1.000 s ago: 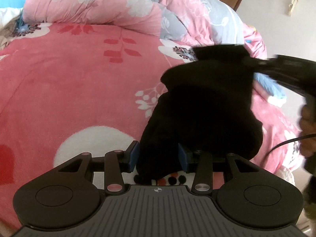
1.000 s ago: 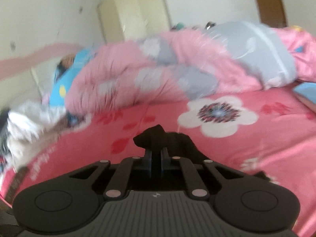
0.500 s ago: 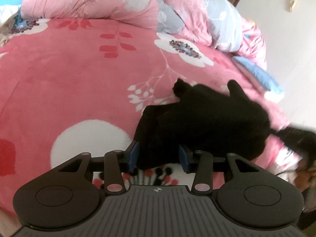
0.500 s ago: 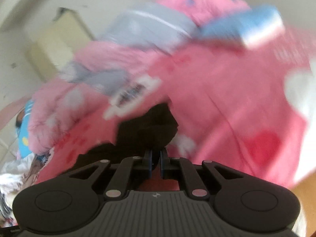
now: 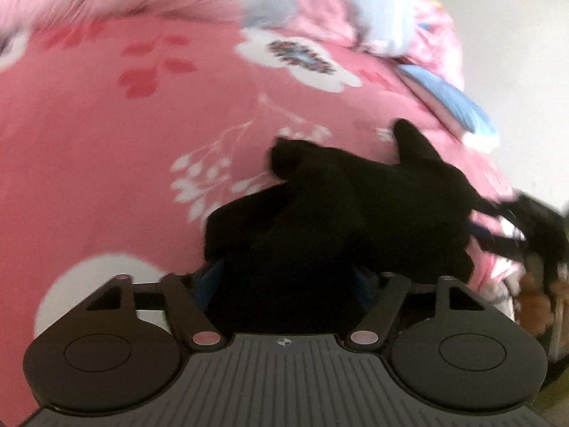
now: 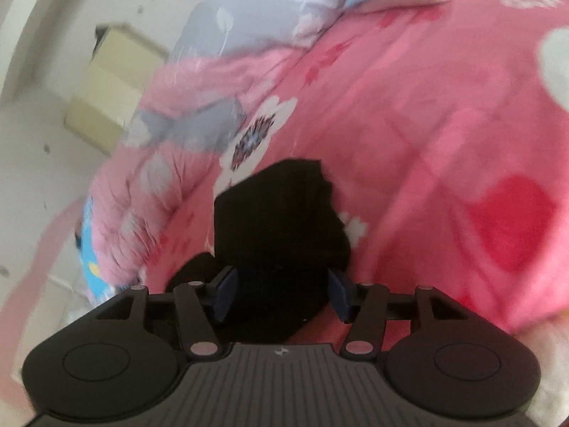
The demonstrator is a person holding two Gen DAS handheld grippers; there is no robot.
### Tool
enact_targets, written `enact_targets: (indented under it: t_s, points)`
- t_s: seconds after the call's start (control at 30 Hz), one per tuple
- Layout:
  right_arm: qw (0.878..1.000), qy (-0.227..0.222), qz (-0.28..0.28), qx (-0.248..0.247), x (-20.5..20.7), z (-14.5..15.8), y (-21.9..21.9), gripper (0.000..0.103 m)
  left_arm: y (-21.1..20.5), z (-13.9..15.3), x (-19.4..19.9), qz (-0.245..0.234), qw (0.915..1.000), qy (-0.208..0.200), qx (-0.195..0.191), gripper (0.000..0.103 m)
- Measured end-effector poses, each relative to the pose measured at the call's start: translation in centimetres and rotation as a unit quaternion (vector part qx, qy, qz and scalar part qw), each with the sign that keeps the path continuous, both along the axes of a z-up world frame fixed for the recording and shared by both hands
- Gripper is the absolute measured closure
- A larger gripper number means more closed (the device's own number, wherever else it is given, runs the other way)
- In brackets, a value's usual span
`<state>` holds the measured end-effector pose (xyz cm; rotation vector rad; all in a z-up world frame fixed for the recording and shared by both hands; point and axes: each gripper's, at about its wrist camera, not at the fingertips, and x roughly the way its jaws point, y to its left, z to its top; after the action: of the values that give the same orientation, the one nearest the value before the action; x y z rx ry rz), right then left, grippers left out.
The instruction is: Fold clothes
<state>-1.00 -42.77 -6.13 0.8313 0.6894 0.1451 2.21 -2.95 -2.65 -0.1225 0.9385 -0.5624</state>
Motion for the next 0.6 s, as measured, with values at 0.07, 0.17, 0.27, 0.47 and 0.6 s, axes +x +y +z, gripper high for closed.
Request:
enact_targets:
  t_s: [0.07,0.17,0.27,0.47,0.6]
  points:
    - [1.000,0.003,0.019,-0.022,1.5,0.0,1.0,0.045,-0.5,0.0,-0.5,-0.020,0.9998,0.001,-0.003,0.050]
    - [0.998,0.003,0.048,-0.050,3.5,0.6,2.7,0.045,-1.0,-0.4,-1.3,-0.047,0.9988,0.007,-0.014,0.053]
    - [0.994,0.001,0.084,-0.071,5.4,1.3,4.6,0.049,-1.6,-0.7,-1.9,-0.079,0.9955,0.021,-0.048,0.053]
    - [0.982,0.013,0.175,-0.072,9.8,1.0,9.4,0.051,-3.1,-2.0,-2.1,-0.129,0.9857,0.027,-0.106,0.052]
    - [0.966,0.020,0.254,-0.047,12.3,1.0,12.3,0.051,-2.8,-2.5,-1.9,-0.138,0.9785,0.026,-0.151,0.052]
